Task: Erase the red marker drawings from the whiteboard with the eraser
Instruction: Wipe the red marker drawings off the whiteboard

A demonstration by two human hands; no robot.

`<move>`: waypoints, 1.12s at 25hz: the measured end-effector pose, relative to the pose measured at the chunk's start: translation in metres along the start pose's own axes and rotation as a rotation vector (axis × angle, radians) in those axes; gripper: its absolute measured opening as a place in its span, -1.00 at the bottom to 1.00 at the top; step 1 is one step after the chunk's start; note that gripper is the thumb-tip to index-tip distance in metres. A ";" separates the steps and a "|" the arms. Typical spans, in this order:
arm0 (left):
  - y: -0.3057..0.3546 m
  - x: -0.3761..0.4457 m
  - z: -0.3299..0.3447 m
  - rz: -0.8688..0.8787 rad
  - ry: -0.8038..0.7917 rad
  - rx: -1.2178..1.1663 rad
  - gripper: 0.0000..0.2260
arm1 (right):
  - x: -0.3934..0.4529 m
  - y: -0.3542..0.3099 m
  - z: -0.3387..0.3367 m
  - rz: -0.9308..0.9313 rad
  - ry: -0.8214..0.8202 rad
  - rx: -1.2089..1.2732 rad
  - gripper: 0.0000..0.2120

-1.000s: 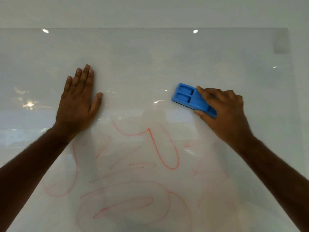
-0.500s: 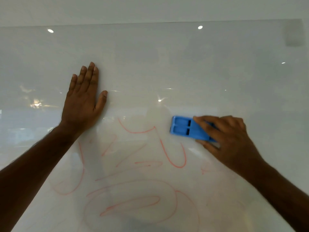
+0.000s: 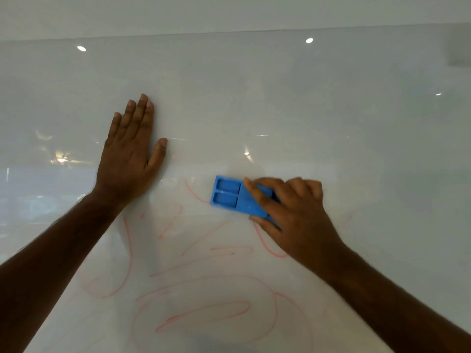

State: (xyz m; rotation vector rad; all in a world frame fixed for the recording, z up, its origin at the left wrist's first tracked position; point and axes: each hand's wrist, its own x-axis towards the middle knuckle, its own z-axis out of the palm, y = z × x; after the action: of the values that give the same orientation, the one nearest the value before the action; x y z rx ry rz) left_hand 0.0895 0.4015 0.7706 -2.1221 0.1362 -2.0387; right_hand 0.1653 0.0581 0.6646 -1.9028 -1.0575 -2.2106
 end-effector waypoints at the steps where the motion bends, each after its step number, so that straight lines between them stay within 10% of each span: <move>1: -0.001 0.000 0.000 0.005 0.004 0.001 -0.35 | -0.013 -0.001 -0.002 -0.031 -0.007 -0.005 -0.45; 15: 0.000 -0.001 0.000 0.004 0.027 0.000 -0.37 | 0.050 0.021 0.011 0.141 0.112 0.014 -0.39; 28: -0.004 -0.001 0.002 0.014 0.034 -0.003 -0.36 | -0.001 0.042 -0.010 -0.175 0.035 -0.149 -0.40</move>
State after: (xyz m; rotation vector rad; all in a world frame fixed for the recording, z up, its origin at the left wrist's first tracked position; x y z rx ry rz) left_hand 0.0913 0.4062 0.7704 -2.0824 0.1592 -2.0687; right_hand 0.1755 0.0201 0.6831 -1.8861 -1.1236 -2.4725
